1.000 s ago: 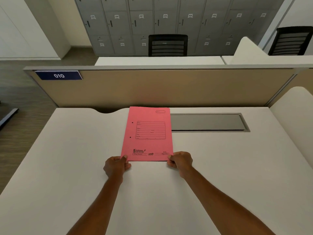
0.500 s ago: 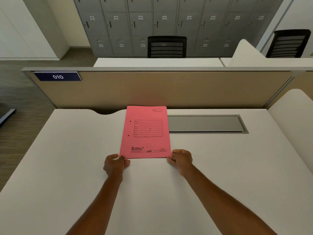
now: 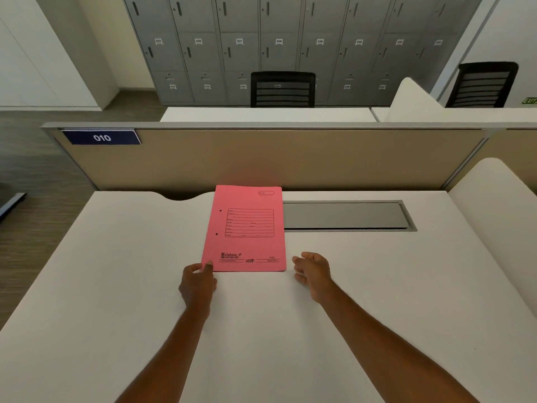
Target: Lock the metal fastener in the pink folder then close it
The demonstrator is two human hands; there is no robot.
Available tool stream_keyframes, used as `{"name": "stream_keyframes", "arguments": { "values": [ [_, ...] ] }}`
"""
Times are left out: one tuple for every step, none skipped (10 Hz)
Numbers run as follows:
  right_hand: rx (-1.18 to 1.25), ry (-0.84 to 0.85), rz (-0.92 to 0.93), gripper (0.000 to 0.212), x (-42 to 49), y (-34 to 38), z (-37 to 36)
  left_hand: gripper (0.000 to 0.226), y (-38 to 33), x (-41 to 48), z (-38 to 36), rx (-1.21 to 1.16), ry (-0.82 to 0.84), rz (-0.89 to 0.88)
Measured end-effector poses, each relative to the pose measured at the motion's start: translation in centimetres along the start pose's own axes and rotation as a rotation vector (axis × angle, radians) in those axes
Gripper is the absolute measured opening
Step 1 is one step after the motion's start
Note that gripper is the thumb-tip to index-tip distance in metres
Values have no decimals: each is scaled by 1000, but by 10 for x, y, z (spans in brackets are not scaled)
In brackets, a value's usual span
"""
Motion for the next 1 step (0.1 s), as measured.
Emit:
{"name": "stream_keyframes", "arguments": {
  "values": [
    [-13,32,15,51,-7,12,1,37,-10,-10,-11,-1,59,-15]
  ]
}}
Point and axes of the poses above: each hand's wrist, its own x-axis towards the middle knuckle, its own z-axis out of the back of the hand, y = z × x, the point moved 10 cm from there along x, towards the middle knuckle, and after that the axes turned 3 degrees about -y, right-handed, at the moved point
